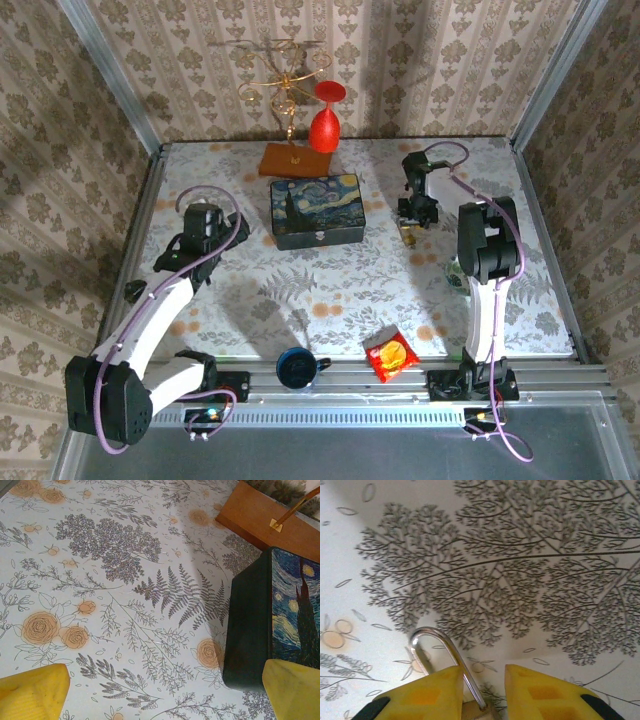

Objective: Unlock the padlock with the key

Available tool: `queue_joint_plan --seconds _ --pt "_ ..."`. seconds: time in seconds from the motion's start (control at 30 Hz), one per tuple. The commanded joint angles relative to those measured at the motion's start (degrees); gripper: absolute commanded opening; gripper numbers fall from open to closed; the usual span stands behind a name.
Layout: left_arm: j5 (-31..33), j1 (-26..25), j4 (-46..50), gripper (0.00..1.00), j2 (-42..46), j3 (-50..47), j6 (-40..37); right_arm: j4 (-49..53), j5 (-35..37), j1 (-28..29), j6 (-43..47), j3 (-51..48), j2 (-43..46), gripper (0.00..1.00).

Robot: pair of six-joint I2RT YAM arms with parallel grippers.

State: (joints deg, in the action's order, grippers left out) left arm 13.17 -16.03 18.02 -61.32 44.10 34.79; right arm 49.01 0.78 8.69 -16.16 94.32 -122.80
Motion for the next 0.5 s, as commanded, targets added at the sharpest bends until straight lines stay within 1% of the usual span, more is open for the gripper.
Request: queue_joint_plan --seconds 0.0,0.1,0.33,0.4,0.43,0.47 --pt "0.5 0.5 1.4 1.00 1.2 -0.2 0.6 0.1 -2.1 -0.2 1.3 -1.3 1.2 0.30" --pt "0.5 0.6 1.4 1.00 1.2 -0.1 0.5 -1.0 -3.1 -0.2 1.3 -3.0 4.7 0.31" --pt "0.6 1.0 1.4 1.00 1.4 -0.3 0.0 -5.4 -6.0 -0.9 1.1 -10.4 16.3 0.39" --pt "1.0 1.1 1.4 1.00 1.5 -0.5 -0.2 -8.0 -7.0 -1.5 1.0 -14.0 20.8 0.43" --pt "1.2 1.1 1.5 1.00 1.5 -0.6 -0.3 -9.2 -7.3 -1.9 0.9 -15.7 22.8 0.49" --pt "1.4 1.1 1.3 1.00 1.5 -0.7 -0.6 -10.3 -7.2 -2.0 1.1 -17.5 25.0 0.52"
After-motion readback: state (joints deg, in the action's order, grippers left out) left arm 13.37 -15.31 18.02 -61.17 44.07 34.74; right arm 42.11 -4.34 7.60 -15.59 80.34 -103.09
